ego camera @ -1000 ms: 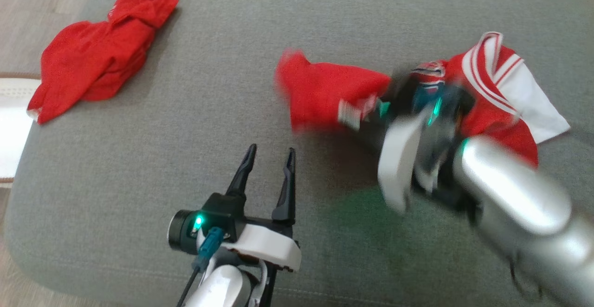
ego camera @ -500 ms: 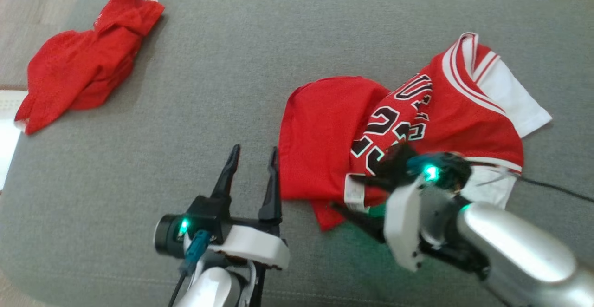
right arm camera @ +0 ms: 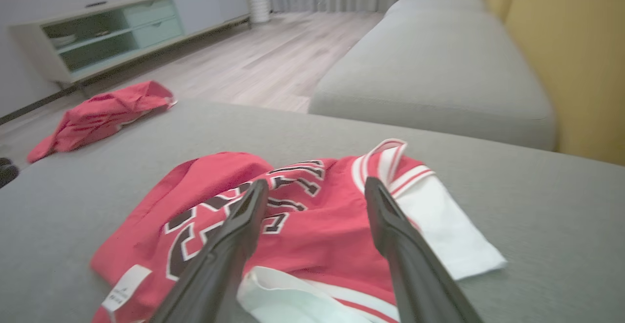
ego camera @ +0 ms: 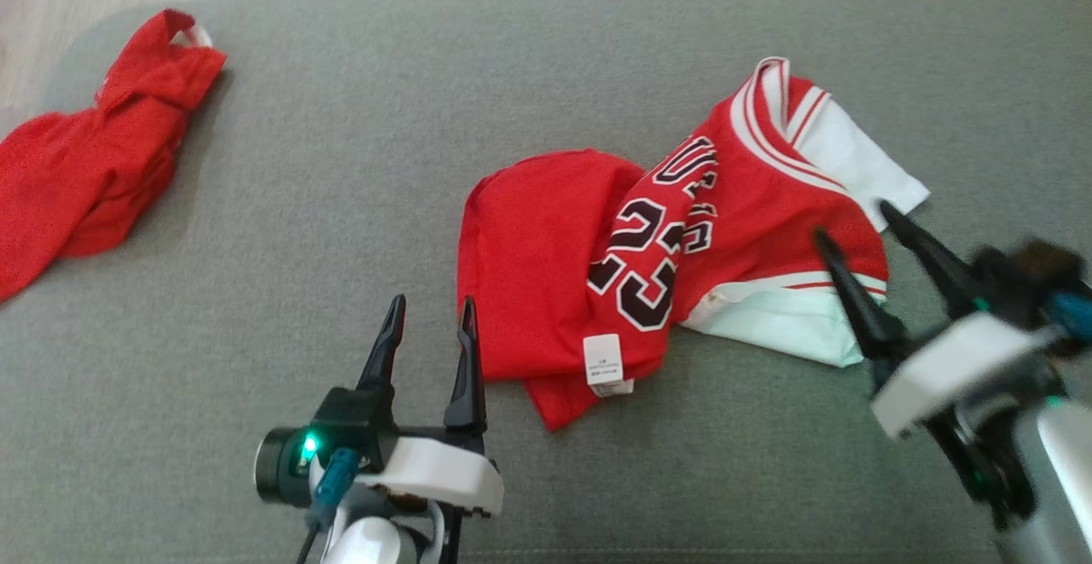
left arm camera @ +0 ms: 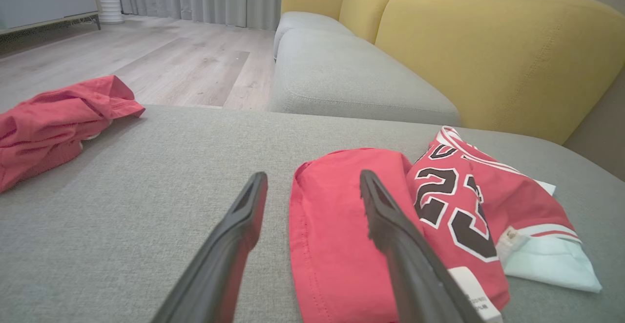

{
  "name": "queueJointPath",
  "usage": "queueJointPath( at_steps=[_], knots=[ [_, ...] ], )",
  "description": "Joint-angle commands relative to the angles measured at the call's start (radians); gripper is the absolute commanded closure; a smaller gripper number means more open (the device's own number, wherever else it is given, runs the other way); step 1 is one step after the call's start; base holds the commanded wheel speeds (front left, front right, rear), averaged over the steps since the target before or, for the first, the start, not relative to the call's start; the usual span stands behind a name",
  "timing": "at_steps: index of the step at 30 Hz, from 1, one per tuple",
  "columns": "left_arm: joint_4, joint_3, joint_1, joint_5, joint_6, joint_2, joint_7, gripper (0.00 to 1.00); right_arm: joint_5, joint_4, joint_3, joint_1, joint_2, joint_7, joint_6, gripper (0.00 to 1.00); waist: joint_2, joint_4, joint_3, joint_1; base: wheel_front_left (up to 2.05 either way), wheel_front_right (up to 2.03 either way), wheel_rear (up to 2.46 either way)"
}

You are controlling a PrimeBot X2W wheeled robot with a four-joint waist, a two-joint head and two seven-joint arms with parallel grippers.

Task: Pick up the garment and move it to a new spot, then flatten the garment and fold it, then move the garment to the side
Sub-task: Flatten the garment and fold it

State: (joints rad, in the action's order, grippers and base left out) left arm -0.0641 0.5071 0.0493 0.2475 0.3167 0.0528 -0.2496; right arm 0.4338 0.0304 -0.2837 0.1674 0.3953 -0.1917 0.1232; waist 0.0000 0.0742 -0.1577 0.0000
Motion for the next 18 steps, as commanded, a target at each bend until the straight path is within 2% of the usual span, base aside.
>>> queueJointPath(
  at_steps=[1,3,7,8,13,18],
  knots=[
    [0.031,-0.037,0.008,-0.013,-0.004,-0.003,-0.012,0.00,-0.051,0.040,0.045,-0.030,-0.015,0.046,0.008,0.00,0.0000,-0.015,0.015,0.0000,0.00,0.00,0.00],
    [0.023,-0.048,-0.007,-0.018,-0.012,-0.003,-0.012,0.00,-0.153,0.033,0.156,-0.101,-0.076,0.133,0.008,0.00,0.0000,-0.027,0.034,0.0000,0.00,0.00,0.00],
    [0.015,-0.065,-0.032,-0.022,-0.023,-0.003,-0.012,0.00,-0.264,0.007,0.277,-0.175,-0.163,0.242,0.008,0.00,0.0000,-0.038,0.061,0.0000,0.00,0.00,0.00],
    [0.015,-0.065,-0.032,-0.022,-0.023,-0.003,-0.012,0.00,-0.264,0.007,0.277,-0.175,-0.163,0.242,0.008,0.00,0.0000,-0.038,0.061,0.0000,0.00,0.00,0.00],
    [0.009,-0.085,-0.068,-0.028,-0.035,-0.003,-0.012,0.00,-0.343,-0.053,0.377,-0.236,-0.255,0.364,0.008,0.00,0.0000,-0.048,0.092,0.0000,0.00,0.00,0.00],
    [0.002,-0.101,-0.097,-0.035,-0.048,-0.003,-0.012,0.00,-0.375,-0.124,0.426,-0.262,-0.290,0.432,0.008,0.00,0.0000,-0.050,0.116,0.0000,0.00,0.00,0.00]
  ],
)
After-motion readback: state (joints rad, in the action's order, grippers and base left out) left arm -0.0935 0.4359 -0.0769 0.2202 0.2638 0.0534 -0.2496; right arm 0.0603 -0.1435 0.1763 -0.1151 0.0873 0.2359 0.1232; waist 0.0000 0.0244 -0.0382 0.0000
